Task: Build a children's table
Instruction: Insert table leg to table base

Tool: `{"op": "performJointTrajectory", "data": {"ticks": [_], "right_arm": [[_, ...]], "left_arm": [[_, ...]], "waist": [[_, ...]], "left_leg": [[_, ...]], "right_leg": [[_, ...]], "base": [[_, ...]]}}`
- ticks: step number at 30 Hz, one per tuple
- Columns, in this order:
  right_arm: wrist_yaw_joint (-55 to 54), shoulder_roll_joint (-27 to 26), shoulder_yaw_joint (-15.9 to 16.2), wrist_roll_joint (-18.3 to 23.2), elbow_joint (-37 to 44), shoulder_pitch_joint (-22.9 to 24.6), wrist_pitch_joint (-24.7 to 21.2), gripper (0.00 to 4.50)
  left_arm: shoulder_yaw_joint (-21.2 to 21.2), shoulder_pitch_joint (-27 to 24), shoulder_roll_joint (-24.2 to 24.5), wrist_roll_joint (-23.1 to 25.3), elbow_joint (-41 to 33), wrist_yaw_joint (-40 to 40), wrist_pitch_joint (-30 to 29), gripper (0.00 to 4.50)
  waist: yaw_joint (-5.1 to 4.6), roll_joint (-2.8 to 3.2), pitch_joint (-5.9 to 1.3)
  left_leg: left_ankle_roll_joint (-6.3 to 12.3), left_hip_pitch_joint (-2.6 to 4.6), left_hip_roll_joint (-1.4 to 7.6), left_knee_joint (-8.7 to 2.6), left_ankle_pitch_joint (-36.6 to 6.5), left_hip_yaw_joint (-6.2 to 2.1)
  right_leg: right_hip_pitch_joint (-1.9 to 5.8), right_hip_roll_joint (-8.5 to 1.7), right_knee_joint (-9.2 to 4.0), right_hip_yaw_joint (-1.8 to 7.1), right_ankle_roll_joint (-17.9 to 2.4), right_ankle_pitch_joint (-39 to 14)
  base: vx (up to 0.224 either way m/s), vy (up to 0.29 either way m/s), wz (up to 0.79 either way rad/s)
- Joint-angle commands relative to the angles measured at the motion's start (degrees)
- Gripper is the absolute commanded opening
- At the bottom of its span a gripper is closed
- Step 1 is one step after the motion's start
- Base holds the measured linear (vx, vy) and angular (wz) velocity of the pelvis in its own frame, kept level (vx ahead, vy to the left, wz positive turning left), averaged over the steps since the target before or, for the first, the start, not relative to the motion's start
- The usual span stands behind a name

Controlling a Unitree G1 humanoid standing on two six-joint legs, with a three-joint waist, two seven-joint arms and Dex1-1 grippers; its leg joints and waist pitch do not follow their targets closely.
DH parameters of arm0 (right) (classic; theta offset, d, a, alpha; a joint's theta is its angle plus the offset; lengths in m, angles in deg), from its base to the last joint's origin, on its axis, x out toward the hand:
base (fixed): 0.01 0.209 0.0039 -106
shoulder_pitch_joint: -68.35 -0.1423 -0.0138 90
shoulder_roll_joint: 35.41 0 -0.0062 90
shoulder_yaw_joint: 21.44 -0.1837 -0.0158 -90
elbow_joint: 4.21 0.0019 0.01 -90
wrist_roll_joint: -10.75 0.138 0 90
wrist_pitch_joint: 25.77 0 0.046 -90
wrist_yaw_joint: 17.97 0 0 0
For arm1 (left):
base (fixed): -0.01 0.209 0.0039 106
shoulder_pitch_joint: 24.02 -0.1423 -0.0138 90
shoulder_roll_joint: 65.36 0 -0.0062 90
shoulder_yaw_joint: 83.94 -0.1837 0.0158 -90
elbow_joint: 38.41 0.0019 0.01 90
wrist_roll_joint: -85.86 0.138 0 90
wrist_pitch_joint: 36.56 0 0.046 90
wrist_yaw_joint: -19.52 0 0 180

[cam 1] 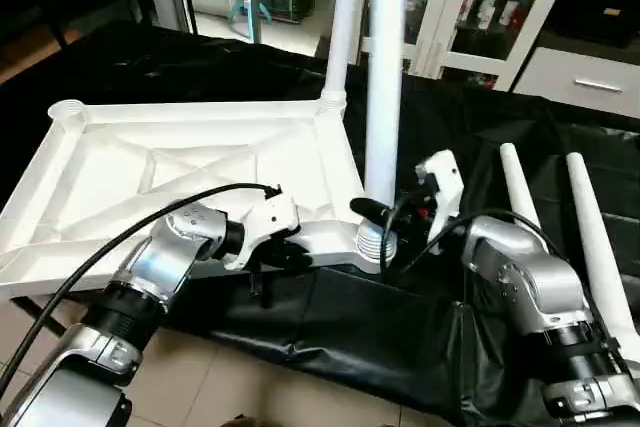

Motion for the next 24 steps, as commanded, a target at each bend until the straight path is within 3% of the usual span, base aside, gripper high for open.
{"op": "performJointTrajectory", "data": {"ticks": [1, 12, 15, 24], "right_arm": [[-2.3, 1.5, -2.7, -2.3, -4.2, 3.4, -0.4, 1.87], [-2.8, 0.3, -5.6, 0.4, -2.3, 8.2, 3.4, 1.86], [-2.3, -0.1, -6.0, 0.7, -2.3, 10.1, 5.5, 1.86], [-0.9, -0.9, -4.6, 0.6, -0.4, 14.3, 9.4, 1.86]], "left_arm": [[0.3, -0.6, -0.1, -0.9, 1.1, 0.4, 0.2, 0.00], [0.8, 0.8, -0.6, -0.5, 3.1, -0.7, 1.2, 0.00], [1.1, 1.1, -0.8, -0.4, 3.8, -1.3, 1.6, 0.00], [1.4, 1.9, -1.2, -0.2, 5.3, -2.2, 2.5, 0.00]], "waist": [[0.01, 0.12, -3.55], [0.18, 0.08, -3.53], [0.18, 0.00, -3.29], [0.16, 0.13, -3.21]], "left_leg": [[-1.65, 0.69, 5.55, -5.50, -13.2, -2.85], [-1.19, 0.68, 5.59, -5.68, -13.7, -2.84], [-1.34, 0.67, 5.62, -5.76, -15.5, -2.94], [-1.03, 0.53, 5.68, -5.99, -16.3, -3.10]], "right_leg": [[2.13, -5.33, -4.42, 3.65, -12.0, -16.3], [2.10, -5.31, -4.58, 3.64, -12.0, -16.0], [1.93, -5.49, -5.13, 3.65, -11.0, -20.3], [1.91, -5.58, -5.28, 3.77, -10.4, -21.2]], "base": [[0.000, 0.000, 0.00], [0.000, 0.000, 0.00], [0.000, 0.000, 0.00], [0.000, 0.000, 0.00]]}}
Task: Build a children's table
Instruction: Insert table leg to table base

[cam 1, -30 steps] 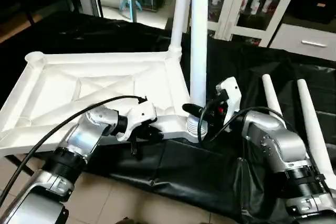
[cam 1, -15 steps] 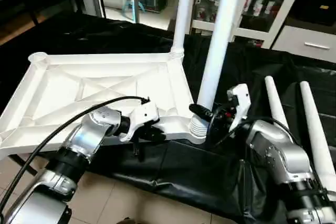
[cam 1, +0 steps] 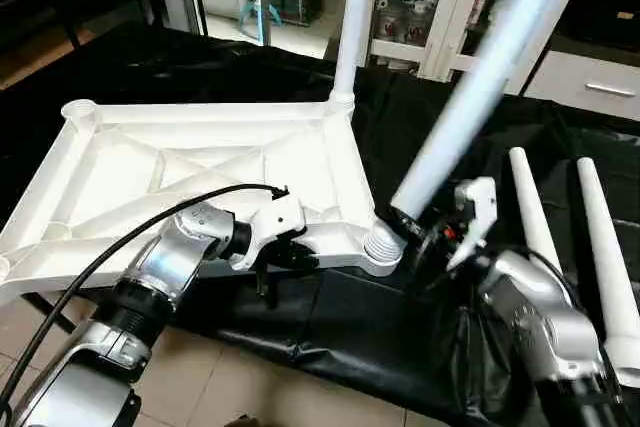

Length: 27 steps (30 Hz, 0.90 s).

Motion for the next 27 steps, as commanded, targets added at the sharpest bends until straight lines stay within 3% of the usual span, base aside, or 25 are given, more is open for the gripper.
{"op": "performJointTrajectory", "data": {"ticks": [1, 5, 11, 20, 21, 27], "right_arm": [[-0.7, 1.7, 1.7, -3.9, -3.4, 3.2, -1.4, 1.86], [0.0, 2.7, 3.6, -5.7, -3.2, 3.6, -0.9, 1.86], [1.2, 5.5, 7.0, -9.0, -2.8, 3.6, -2.3, 1.86], [5.1, 9.6, 13.0, -12.0, -3.0, -1.1, -7.5, 1.86], [5.9, 10.1, 13.7, -11.9, -3.1, -1.8, -8.3, 1.86], [7.8, 10.9, 15.1, -11.4, -5.4, -5.3, -13.4, 1.86]], "left_arm": [[1.8, 0.8, 0.1, -0.4, 2.1, -2.2, 0.2, 0.00], [1.8, 1.1, 0.0, -0.3, 2.5, -2.4, 0.5, 0.00], [1.9, 1.2, 0.0, -0.2, 2.9, -2.4, 0.6, 0.00], [1.9, 0.9, 0.3, -0.2, 2.8, -2.0, 0.6, 0.00], [1.9, 0.8, 0.3, -0.3, 2.7, -2.0, 0.6, 0.00], [1.9, 0.6, 0.5, -0.3, 2.3, -1.6, 0.2, 0.00]], "waist": [[-0.08, -0.44, -2.78], [-0.19, -0.43, -2.72], [-0.19, -0.63, -2.71], [-0.34, -0.90, -2.80], [-0.35, -1.15, -2.82], [-0.30, -1.35, -2.87]], "left_leg": [[-1.01, 0.50, 5.69, -5.84, -17.3, -3.17], [-1.42, 0.66, 5.76, -5.99, -19.0, -3.38], [-1.04, 0.57, 5.71, -6.08, -19.0, -3.34], [-1.55, 0.66, 5.82, -6.30, -21.2, -3.58], [-1.45, 0.66, 5.85, -6.35, -21.0, -3.65], [-1.14, 0.63, 5.79, -6.34, -20.0, -3.48]], "right_leg": [[1.62, -5.60, -5.43, 3.72, -10.1, -23.7], [1.37, -5.61, -5.88, 3.68, -8.5, -27.7], [1.28, -5.59, -5.96, 3.72, -8.0, -27.8], [1.04, -5.55, -6.20, 3.64, -6.9, -30.0], [1.10, -5.54, -6.12, 3.61, -6.9, -30.0], [1.06, -5.54, -6.28, 3.65, -7.1, -29.6]], "base": [[0.000, 0.000, 0.00], [0.000, 0.000, 0.00], [0.000, 0.000, 0.00], [0.000, 0.000, 0.00], [0.000, 0.000, 0.00], [0.000, 0.000, 0.00]]}}
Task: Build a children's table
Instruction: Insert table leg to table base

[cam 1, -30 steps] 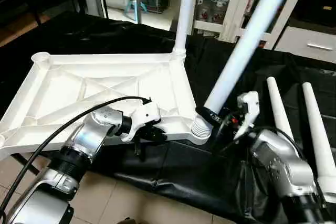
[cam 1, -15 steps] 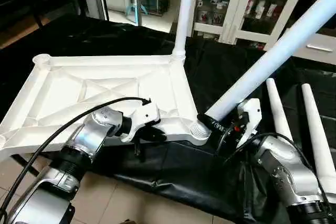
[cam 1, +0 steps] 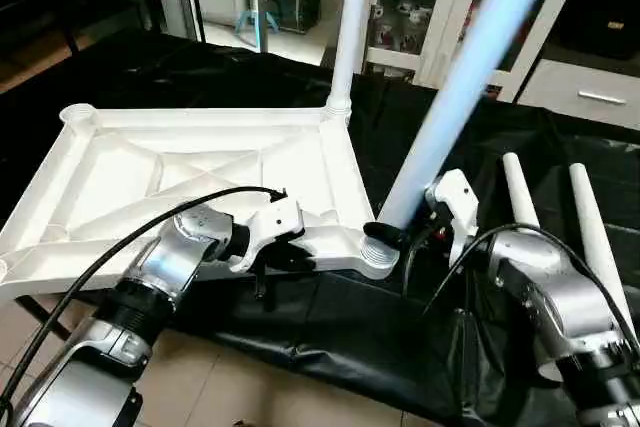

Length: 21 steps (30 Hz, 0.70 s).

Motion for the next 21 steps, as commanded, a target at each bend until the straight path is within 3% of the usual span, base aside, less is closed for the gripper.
{"op": "performJointTrajectory", "data": {"ticks": [1, 4, 9, 13, 16, 17, 18, 21], "right_arm": [[1.4, 1.2, 4.7, -3.5, -6.4, 3.2, -6.7, 1.86], [0.4, 1.1, 4.9, -4.6, -9.6, 2.2, -7.6, 1.86], [-1.8, -0.8, 2.9, -3.8, -14.1, 1.3, -8.2, 1.86], [-2.5, -1.2, 2.9, -4.2, -14.7, 1.5, -8.3, 1.86], [-3.3, -1.5, 2.9, -4.7, -15.7, 1.6, -7.8, 1.86], [-5.6, -2.9, 2.5, -5.9, -17.9, 1.4, -4.8, 1.86], [-5.6, -2.9, 2.5, -5.9, -17.9, 1.4, -4.8, 1.86], [-4.8, -3.4, 3.1, -6.0, -16.8, 1.8, -4.3, 1.86]], "left_arm": [[2.0, 0.2, 0.6, -0.7, 0.3, -1.9, -0.2, 0.00], [2.0, 0.1, 0.7, -0.6, 0.2, -1.8, -0.2, 0.00], [1.9, -0.1, 0.9, -0.6, -0.1, -1.5, -0.5, 0.00], [1.8, -0.1, 0.9, -0.5, -0.2, -1.4, -0.5, 0.00], [1.8, -0.1, 0.9, -0.4, -0.2, -1.3, -0.5, 0.00], [1.7, -0.2, 0.9, -0.3, -0.3, -1.1, -0.3, 0.00], [1.7, -0.2, 0.9, -0.3, -0.3, -1.1, -0.3, 0.00], [1.6, -0.3, 0.8, -0.2, -0.6, -1.1, -0.2, 0.00]], "waist": [[-0.14, -0.45, -1.80], [-0.07, -0.35, -1.82], [-0.41, -0.02, -1.74], [-0.66, -0.11, -1.75], [-0.88, -0.01, -1.68], [-1.13, 0.14, -1.47], [-1.13, 0.14, -1.47], [-2.25, 0.67, -1.12]], "left_leg": [[-1.13, 0.55, 5.80, -5.78, -20.0, -3.48], [-1.55, 0.60, 5.91, -5.85, -20.0, -3.48], [-3.19, 0.73, 5.92, -6.21, -24.7, -3.94], [-4.08, 0.87, 5.97, -6.50, -27.8, -4.26], [-4.37, 1.16, 5.84, -6.49, -29.9, -4.25], [-4.37, 1.44, 5.76, -6.43, -31.7, -4.26], [-4.37, 1.44, 5.76, -6.43, -31.7, -4.26], [-4.96, 1.67, 5.91, -6.97, -36.9, -5.30]], "right_leg": [[1.00, -5.55, -5.90, 3.70, -7.4, -29.5], [0.92, -5.66, -5.90, 3.65, -7.6, -28.9], [0.67, -5.62, -6.15, 3.49, -6.7, -31.4], [0.61, -5.57, -6.49, 3.28, -5.5, -32.8], [0.24, -5.51, -6.80, 3.23, -5.3, -33.6], [-0.12, -5.54, -7.25, 3.13, -4.9, -35.5], [-0.12, -5.54, -7.25, 3.13, -4.9, -35.5], [0.47, -5.33, -7.94, 1.93, -3.1, -39.0]], "base": [[0.000, 0.000, 0.00], [0.000, 0.000, 0.00], [0.000, 0.000, 0.00], [0.000, 0.000, 0.00], [0.000, 0.000, 0.00], [0.000, 0.000, 0.00], [0.000, 0.000, 0.00], [0.000, 0.000, 0.00]]}}
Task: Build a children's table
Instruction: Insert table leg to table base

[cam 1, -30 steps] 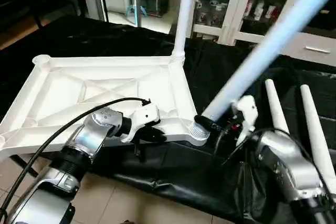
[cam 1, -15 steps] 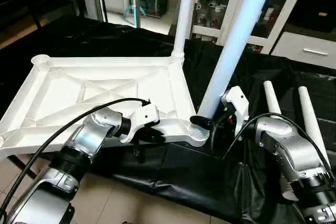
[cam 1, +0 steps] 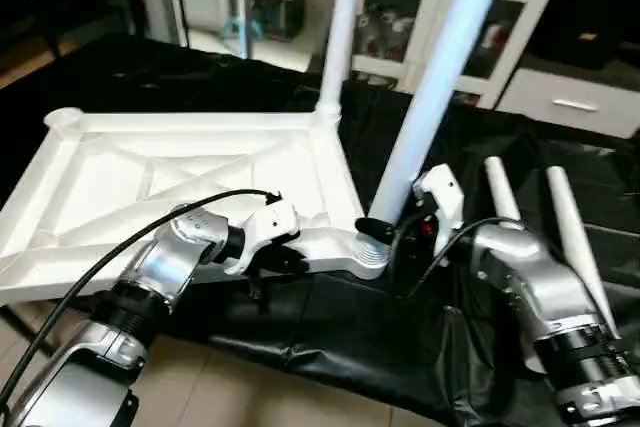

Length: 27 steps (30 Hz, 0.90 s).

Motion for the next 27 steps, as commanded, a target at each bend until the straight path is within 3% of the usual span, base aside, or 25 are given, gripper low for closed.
{"op": "performJointTrajectory", "data": {"ticks": [1, 3, 6, 12, 14, 15, 16, 17, 18, 19, 20, 21, 22, 23, 24, 25, 26, 27], "right_arm": [[-2.3, 1.1, 3.5, -5.8, -9.1, 4.9, -4.4, 1.86], [-2.3, 1.1, 3.9, -6.1, -9.3, 4.9, -4.3, 1.86], [-2.5, 1.3, 4.6, -7.0, -9.9, 5.1, -3.6, 1.86], [-5.5, 0.2, 3.2, -7.4, -11.4, 5.1, -1.6, 1.86], [-11.7, -2.0, 0.3, -7.7, -13.7, 4.0, -0.2, 1.86], [-11.7, -2.0, 0.3, -7.7, -13.7, 4.0, -0.2, 1.86], [-15.1, -3.1, -1.2, -7.8, -14.9, 3.3, 0.4, 1.86], [-21.1, -5.0, -3.6, -7.9, -17.2, 1.7, 1.6, 1.86], [-21.6, -5.1, -3.8, -7.9, -17.4, 1.6, 1.7, 1.86], [-28.8, -7.3, -5.9, -8.2, -20.4, -0.6, 3.1, 1.86], [-30.2, -7.8, -6.2, -8.2, -21.0, -1.1, 3.3, 1.86], [-34.4, -9.2, -7.1, -8.4, -22.7, -2.6, 3.4, 1.86], [-36.8, -9.8, -6.9, -9.2, -23.7, -3.5, 3.5, 1.86], [-37.9, -10.2, -6.8, -9.5, -24.4, -4.0, 3.6, 1.86], [-41.6, -11.9, -6.3, -10.4, -27.3, -6.2, 3.9, 1.86], [-44.1, -13.2, -6.1, -10.8, -29.4, -7.8, 4.7, 1.86], [-45.9, -14.4, -5.6, -11.4, -31.4, -9.4, 5.5, 1.86], [-47.4, -15.2, -5.3, -11.8, -33.1, -10.5, 6.3, 1.86]], "left_arm": [[1.6, 0.3, 0.1, -1.3, -0.9, -0.2, 0.6, 0.00], [1.5, 0.4, 0.0, -1.3, -0.9, -0.2, 0.6, 0.00], [1.5, 0.3, 0.0, -1.4, -1.0, -0.1, 0.6, 0.00], [1.9, -0.1, 0.0, -1.4, -1.6, -1.1, -0.1, 0.00], [3.0, -0.1, -0.8, -2.0, -2.9, -3.2, -2.3, 0.00], [3.0, -0.1, -0.8, -2.0, -2.9, -3.2, -2.3, 0.00], [3.6, -0.1, -1.4, -2.3, -3.8, -4.4, -3.6, 0.00], [4.5, 0.2, -2.8, -2.6, -5.6, -7.0, -6.1, 0.00], [4.6, 0.2, -3.0, -2.6, -5.7, -7.2, -6.4, 0.00], [5.3, 1.0, -5.2, -2.6, -7.9, -10.3, -10.8, 0.00], [5.3, 1.2, -5.6, -2.6, -8.2, -10.9, -11.7, 0.00], [5.5, 2.0, -7.2, -2.2, -8.7, -13.3, -14.3, 0.00], [5.6, 2.7, -8.3, -1.7, -8.6, -14.9, -15.4, 0.00], [5.7, 3.1, -8.9, -1.5, -8.5, -15.9, -16.0, 0.00], [5.8, 4.9, -11.7, -0.1, -7.6, -20.4, -18.4, 0.00], [6.0, 6.1, -13.7, 0.5, -7.2, -23.3, -19.5, 0.00], [6.1, 7.3, -15.7, 1.1, -6.8, -26.1, -20.4, 0.00], [6.1, 7.9, -16.9, 1.4, -6.8, -27.9, -21.3, 0.00]], "waist": [[-0.52, 1.23, -0.64], [-0.75, 1.53, -0.69], [-0.89, 1.44, -0.44], [-1.11, 1.39, -0.14], [-1.51, 1.65, -0.05], [-1.70, 1.75, 0.02], [-2.47, 2.38, 0.24], [-2.88, 2.50, 0.20], [-2.87, 3.07, -0.03], [-2.64, 3.05, 0.32], [-0.94, 3.61, 0.01], [-1.48, 2.12, -0.17], [-1.29, -0.40, -0.66], [-0.88, -0.81, -0.52], [0.13, -0.70, -1.00], [1.06, 0.45, -1.01], [0.50, 1.21, -1.05], [-0.15, 1.33, -1.21]], "left_leg": [[-5.29, 1.04, 5.95, -6.77, -38.3, -4.86], [-5.93, 1.16, 6.01, -7.03, -40.5, -5.27], [-5.96, 1.59, 5.81, -6.96, -41.3, -5.20], [-5.52, 1.63, 5.80, -6.92, -41.8, -5.45], [-5.88, 1.77, 5.75, -6.95, -43.4, -5.59], [-6.24, 1.82, 5.80, -7.08, -44.3, -5.75], [-7.22, 1.38, 6.06, -8.10, -48.3, -6.40], [-7.78, 0.90, 6.30, -8.81, -50.0, -6.51], [-8.89, -0.92, 6.84, -10.68, -52.8, -6.91], [-9.11, -2.26, 7.20, -12.76, -54.8, -6.27], [-9.72, -3.05, 6.88, -15.20, -55.1, -3.63], [-8.15, -2.01, 6.41, -14.45, -51.7, -3.12], [-7.69, 2.23, 4.02, -8.18, -39.0, -2.81], [-2.94, 3.84, 2.36, 0.61, -21.1, -3.81], [-1.05, -2.85, 3.82, -2.43, -6.4, -5.27], [-1.77, -3.22, 4.47, -4.93, -4.5, -5.63], [-3.76, -0.19, 5.95, -6.32, -11.1, -4.95], [-5.79, 0.06, 5.89, -6.57, -15.6, -4.55]], "right_leg": [[-0.28, -5.27, -6.24, 2.60, -3.4, -38.7], [0.15, -5.39, -6.29, 2.14, -3.7, -37.0], [-0.26, -5.66, -6.68, 2.21, -3.9, -37.2], [-0.52, -5.81, -7.25, 1.98, -2.5, -41.3], [-0.70, -5.68, -7.47, 1.57, -2.2, -42.0], [-0.67, -5.60, -7.47, 1.27, -2.1, -41.7], [0.36, -4.89, -7.05, -0.11, -1.9, -39.3], [1.06, -4.59, -6.42, -0.56, -2.3, -36.6], [3.12, -3.95, -2.99, -0.46, -3.8, -27.8], [4.02, -2.84, -0.65, -0.65, -4.4, -23.7], [4.42, -1.27, 4.33, -0.72, -6.0, -13.3], [3.63, -1.38, 3.46, 0.32, -5.0, -12.5], [-1.51, -4.99, -3.42, 3.62, -4.2, -31.0], [-3.09, -10.70, -9.46, 4.90, -3.3, -51.2], [3.84, -10.90, -6.20, 5.66, -3.3, -46.3], [3.81, -8.62, -5.16, 4.33, -3.8, -39.4], [0.60, -5.11, -4.21, 3.26, -6.2, -25.6], [0.69, -4.13, -2.74, 3.42, -9.3, -14.0]], "base": [[0.000, 0.000, 0.00], [0.000, 0.000, 0.00], [0.000, 0.000, 0.00], [0.000, 0.000, 0.00], [0.000, 0.000, 0.00], [0.000, 0.000, 0.00], [0.000, 0.000, 0.00], [0.000, 0.000, 0.00], [0.000, 0.000, 0.00], [-0.077, 0.021, -0.09], [-0.073, -0.015, 0.10], [-0.073, -0.015, 0.10], [0.036, -0.080, 0.19], [0.071, -0.077, -0.12], [0.071, -0.077, -0.12], [0.074, -0.006, -0.39], [0.053, -0.014, -0.13], [0.053, -0.014, -0.13]]}}
